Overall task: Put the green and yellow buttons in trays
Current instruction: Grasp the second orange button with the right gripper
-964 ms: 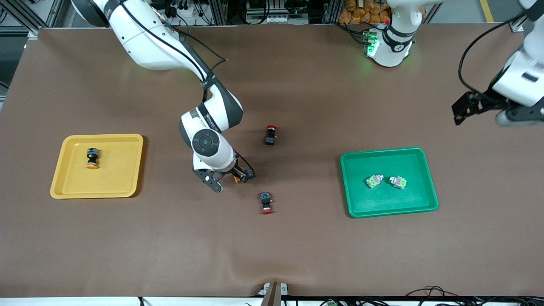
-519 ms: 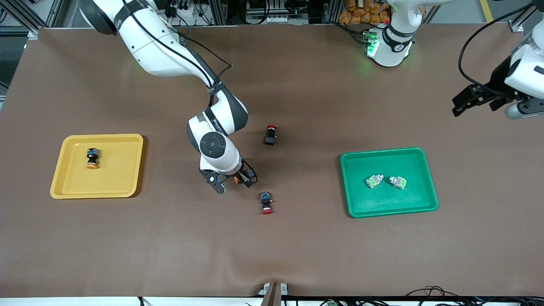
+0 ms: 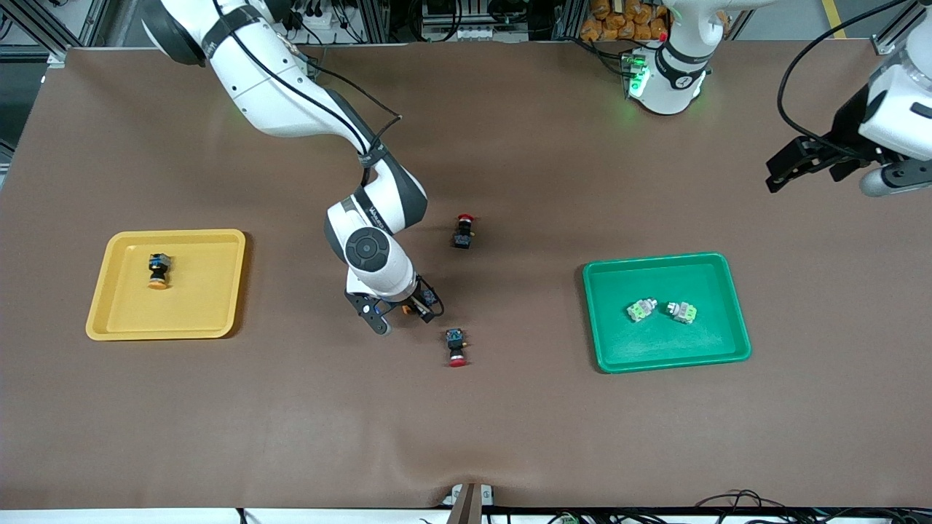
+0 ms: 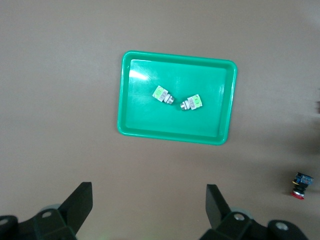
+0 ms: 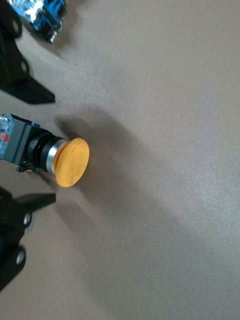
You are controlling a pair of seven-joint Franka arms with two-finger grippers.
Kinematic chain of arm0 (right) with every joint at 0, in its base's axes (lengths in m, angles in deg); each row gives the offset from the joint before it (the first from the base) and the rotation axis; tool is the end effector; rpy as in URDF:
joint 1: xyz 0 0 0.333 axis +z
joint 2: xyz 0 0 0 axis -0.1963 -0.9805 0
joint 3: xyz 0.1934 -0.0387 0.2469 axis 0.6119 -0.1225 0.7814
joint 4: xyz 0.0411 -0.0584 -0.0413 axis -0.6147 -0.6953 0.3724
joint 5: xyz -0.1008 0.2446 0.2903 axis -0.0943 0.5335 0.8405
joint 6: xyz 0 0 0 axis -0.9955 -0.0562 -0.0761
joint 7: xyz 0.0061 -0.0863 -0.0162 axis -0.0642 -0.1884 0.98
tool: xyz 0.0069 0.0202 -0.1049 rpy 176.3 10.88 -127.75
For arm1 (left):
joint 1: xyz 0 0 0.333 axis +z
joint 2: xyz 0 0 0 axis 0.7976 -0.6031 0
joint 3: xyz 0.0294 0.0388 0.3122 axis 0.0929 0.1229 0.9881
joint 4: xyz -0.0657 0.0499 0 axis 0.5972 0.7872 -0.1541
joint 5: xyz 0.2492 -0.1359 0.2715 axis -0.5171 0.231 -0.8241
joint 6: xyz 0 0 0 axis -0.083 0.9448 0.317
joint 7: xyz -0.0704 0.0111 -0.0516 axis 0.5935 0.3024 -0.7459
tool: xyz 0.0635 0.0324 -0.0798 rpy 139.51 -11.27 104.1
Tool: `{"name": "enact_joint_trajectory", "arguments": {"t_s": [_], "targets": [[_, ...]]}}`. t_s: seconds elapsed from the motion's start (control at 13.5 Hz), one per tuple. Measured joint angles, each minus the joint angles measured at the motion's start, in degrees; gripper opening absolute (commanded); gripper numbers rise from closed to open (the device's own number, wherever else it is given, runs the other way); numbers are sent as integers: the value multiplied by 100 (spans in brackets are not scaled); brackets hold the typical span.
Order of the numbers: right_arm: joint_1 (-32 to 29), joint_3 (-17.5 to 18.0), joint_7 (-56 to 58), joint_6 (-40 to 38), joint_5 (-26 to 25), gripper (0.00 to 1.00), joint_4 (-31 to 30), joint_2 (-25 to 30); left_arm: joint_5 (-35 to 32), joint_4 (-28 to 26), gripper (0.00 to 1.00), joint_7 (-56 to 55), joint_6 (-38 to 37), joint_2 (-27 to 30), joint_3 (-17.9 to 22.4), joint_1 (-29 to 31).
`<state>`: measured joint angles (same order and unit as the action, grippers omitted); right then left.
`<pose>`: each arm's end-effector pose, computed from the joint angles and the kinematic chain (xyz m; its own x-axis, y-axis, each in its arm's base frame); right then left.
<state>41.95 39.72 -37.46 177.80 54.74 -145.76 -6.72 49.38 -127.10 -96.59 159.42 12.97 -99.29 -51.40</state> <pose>0.5926 0.3895 0.1885 0.6685 -0.7400 -0.0737 -0.7434 -0.6679 -0.0360 0.5298 -0.0759 0.6357 0.9838 0.1748 0.0400 0.1752 -0.9845 -0.0072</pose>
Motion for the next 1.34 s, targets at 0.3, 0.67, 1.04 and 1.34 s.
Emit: {"name": "enact_joint_trajectory", "arguments": {"t_s": [0.3, 0.67, 1.04, 1.34], "targets": [[16, -11, 2, 36, -126, 0, 15, -41, 0, 44, 100, -30, -157, 9, -6, 14], [-252, -111, 524, -1090, -130, 0, 486, -34, 0, 50, 100, -31, -184, 6, 3, 20], [-710, -116, 1744, -2149, -111, 0, 767, 55, 0, 51, 100, -30, -186, 7, -10, 4], [-1258, -127, 3141, -2861, -98, 0, 742, 404, 0, 57, 100, -30, -186, 7, -12, 4]]}}
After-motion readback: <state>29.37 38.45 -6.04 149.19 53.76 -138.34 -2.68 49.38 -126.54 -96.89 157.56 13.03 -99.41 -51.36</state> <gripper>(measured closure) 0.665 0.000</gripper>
